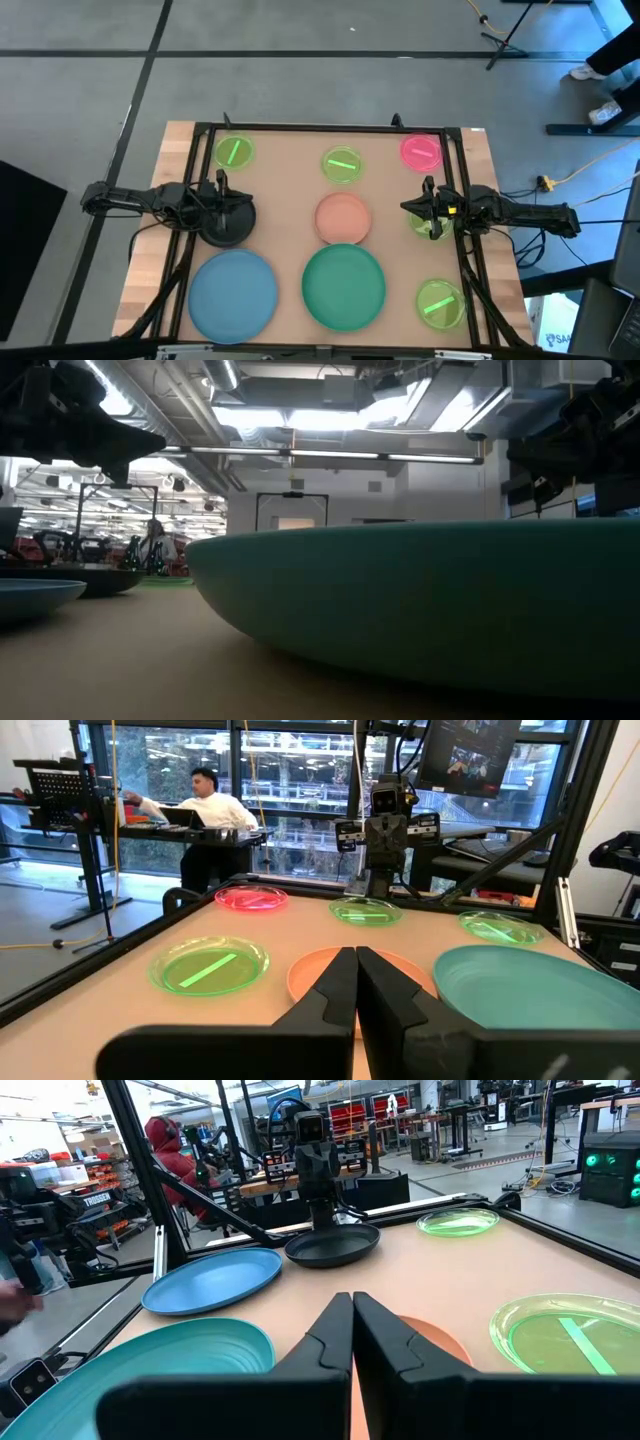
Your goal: Stack plastic plates
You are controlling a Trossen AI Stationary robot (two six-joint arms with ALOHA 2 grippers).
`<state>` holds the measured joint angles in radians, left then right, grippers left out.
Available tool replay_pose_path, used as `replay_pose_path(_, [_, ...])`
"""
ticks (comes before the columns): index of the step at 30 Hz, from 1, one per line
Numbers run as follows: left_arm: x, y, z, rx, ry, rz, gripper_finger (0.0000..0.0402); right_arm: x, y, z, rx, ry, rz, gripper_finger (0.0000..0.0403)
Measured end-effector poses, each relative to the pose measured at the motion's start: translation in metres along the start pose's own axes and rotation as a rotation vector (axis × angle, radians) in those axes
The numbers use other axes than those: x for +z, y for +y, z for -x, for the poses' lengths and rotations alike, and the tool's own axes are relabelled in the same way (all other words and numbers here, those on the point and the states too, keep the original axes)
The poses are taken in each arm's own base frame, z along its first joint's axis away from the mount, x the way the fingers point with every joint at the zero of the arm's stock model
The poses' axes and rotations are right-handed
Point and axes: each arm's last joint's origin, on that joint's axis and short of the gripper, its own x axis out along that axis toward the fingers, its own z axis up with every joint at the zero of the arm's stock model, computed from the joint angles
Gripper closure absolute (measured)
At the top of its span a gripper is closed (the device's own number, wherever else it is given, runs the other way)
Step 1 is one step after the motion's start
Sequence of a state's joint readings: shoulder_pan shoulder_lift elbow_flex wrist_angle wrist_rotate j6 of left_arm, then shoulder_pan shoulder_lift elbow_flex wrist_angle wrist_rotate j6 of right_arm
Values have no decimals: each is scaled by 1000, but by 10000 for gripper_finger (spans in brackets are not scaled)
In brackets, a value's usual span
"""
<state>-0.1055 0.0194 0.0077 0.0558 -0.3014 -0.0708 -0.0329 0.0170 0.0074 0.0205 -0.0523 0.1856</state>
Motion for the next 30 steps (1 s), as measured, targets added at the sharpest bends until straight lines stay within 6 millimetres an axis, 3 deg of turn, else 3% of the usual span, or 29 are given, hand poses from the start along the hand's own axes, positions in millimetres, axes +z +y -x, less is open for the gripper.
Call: replay_pose_path(30, [12,-2,-2,-18,-117,17,401,4,-2,0,-79,-54,14,398])
